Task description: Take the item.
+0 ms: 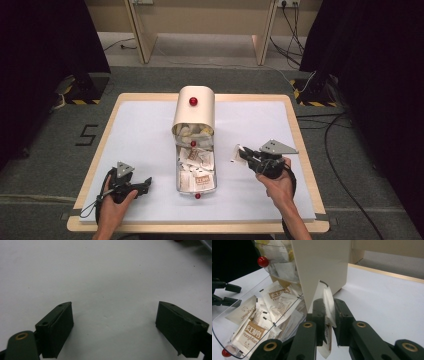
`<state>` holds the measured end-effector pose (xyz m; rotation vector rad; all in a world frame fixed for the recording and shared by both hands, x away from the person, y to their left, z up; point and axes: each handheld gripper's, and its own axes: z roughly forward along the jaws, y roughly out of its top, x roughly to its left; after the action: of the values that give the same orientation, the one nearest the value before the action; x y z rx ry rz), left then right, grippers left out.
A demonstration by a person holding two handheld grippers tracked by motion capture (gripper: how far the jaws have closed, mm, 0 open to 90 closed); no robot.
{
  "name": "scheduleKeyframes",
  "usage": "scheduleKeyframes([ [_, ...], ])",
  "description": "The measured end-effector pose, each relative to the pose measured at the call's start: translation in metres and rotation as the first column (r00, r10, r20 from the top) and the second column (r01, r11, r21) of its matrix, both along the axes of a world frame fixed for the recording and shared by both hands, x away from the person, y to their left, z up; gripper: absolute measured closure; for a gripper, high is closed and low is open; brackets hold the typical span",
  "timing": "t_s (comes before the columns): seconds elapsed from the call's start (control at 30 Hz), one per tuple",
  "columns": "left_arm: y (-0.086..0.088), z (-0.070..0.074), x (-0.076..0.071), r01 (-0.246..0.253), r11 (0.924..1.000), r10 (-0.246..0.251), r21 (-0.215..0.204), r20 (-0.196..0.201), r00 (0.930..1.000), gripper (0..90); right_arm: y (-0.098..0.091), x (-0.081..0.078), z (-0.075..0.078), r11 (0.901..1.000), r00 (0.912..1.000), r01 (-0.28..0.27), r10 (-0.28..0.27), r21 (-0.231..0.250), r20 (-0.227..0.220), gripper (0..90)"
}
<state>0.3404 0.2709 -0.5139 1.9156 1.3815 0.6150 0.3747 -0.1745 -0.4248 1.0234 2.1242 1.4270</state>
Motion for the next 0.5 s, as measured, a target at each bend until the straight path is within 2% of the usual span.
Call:
scheduleKeyframes([
  [0.5,0.0,0.0,0.0,0.0,1.0,0.0,0.0,0.0,1.0,13.8,-0.014,0.007,-0.007,0.999,0.9989,0.045,-0.045,-0.008,-0.015,80.8],
])
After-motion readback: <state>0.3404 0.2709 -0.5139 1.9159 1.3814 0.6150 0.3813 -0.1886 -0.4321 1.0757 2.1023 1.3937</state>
